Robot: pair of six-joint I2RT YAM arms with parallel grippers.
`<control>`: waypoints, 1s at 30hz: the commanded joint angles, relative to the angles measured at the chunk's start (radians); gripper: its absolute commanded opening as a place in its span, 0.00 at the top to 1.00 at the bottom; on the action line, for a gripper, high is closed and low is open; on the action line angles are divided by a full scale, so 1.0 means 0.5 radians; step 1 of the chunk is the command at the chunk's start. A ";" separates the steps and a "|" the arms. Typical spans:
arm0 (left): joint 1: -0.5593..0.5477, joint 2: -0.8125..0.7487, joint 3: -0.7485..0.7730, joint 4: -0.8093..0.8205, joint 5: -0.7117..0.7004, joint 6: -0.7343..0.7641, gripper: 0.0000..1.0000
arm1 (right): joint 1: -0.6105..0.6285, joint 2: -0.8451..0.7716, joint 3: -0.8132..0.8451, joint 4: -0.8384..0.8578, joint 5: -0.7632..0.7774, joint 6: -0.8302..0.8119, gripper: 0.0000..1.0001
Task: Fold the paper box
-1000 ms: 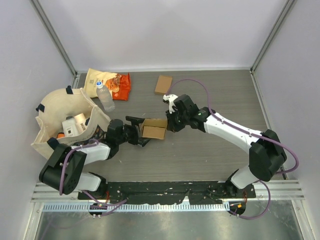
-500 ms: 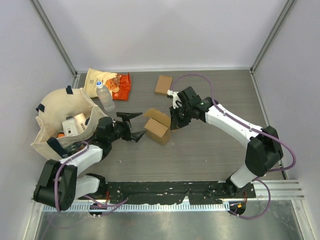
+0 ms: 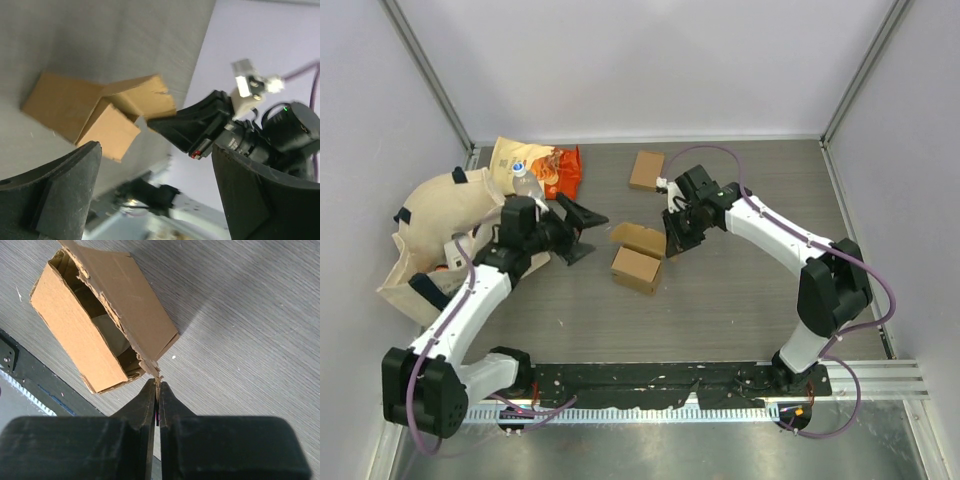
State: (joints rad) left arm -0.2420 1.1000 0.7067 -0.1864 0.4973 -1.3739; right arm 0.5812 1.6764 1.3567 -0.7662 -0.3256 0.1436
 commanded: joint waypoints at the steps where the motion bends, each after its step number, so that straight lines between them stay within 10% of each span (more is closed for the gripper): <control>1: -0.022 -0.047 0.445 -0.486 -0.274 1.120 0.05 | 0.007 -0.009 0.078 -0.051 0.031 -0.085 0.85; 9: -0.138 0.374 0.765 -0.597 -0.086 1.612 0.07 | 0.010 -0.153 0.005 0.001 -0.051 0.004 0.67; 30: -0.421 0.711 1.020 -0.821 -0.359 2.100 0.24 | 0.108 -0.331 -0.219 0.195 0.093 0.130 0.73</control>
State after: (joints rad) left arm -0.4561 1.4498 1.1683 -0.5690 0.3374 -0.3862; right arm 0.6182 1.5333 1.2591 -0.7254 -0.3191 0.1955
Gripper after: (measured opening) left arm 0.841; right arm 0.273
